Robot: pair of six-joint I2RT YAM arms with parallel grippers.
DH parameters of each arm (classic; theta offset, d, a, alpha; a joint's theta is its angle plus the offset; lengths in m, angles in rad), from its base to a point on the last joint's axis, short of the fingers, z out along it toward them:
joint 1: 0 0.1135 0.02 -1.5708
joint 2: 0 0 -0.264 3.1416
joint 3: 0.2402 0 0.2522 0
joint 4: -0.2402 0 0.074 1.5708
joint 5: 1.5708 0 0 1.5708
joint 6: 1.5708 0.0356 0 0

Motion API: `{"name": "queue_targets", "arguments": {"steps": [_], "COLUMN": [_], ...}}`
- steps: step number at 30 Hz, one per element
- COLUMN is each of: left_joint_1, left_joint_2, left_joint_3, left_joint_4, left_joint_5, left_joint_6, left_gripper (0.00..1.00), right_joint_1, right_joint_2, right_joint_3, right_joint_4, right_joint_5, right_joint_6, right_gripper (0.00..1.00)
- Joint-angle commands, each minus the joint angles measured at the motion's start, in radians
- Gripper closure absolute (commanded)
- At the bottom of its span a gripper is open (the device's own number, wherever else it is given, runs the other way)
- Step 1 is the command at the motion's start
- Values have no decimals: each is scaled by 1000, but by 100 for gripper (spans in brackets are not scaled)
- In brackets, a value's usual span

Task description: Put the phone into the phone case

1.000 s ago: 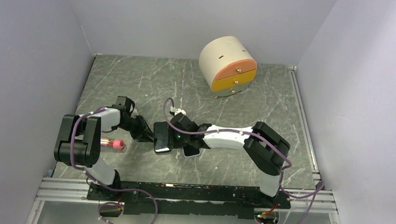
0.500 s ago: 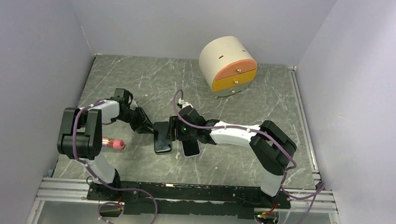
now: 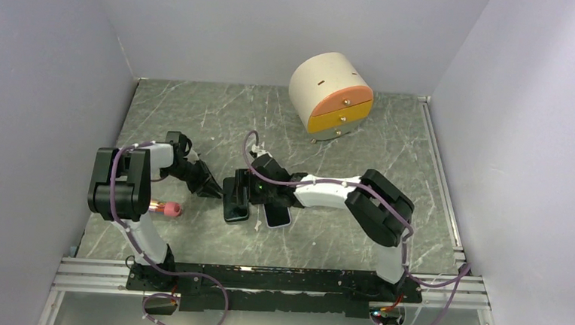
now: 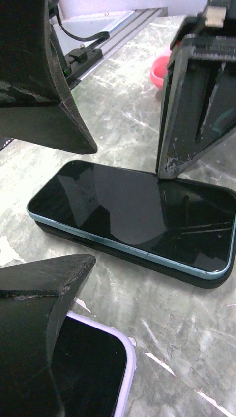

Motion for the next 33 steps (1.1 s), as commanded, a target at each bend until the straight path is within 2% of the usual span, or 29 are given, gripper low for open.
{"name": "queue_targets", "arguments": {"steps": [1,8,18,22,33], "left_joint_1": [2,2,2,2,2], "left_joint_2": [14,-4,1,-3,-36], "left_joint_3": [12,-2,-50,-67,-120], "left_joint_4": [-10,-12,40,57,116], "left_joint_5": [-1,-14,52,61,111], "left_joint_6": [19,19,-5,-12,-59], "left_gripper": [75,80,83,82,80], "right_joint_1": [2,2,-20,-44,-59], "right_joint_2": [30,63,46,28,8], "right_joint_3": [48,65,37,-15,-68], "right_joint_4": [41,52,230,354,524], "right_joint_5": [14,1,-129,-189,-267], "right_joint_6": [50,117,211,272,335], "right_gripper": [22,20,20,21,23]}}
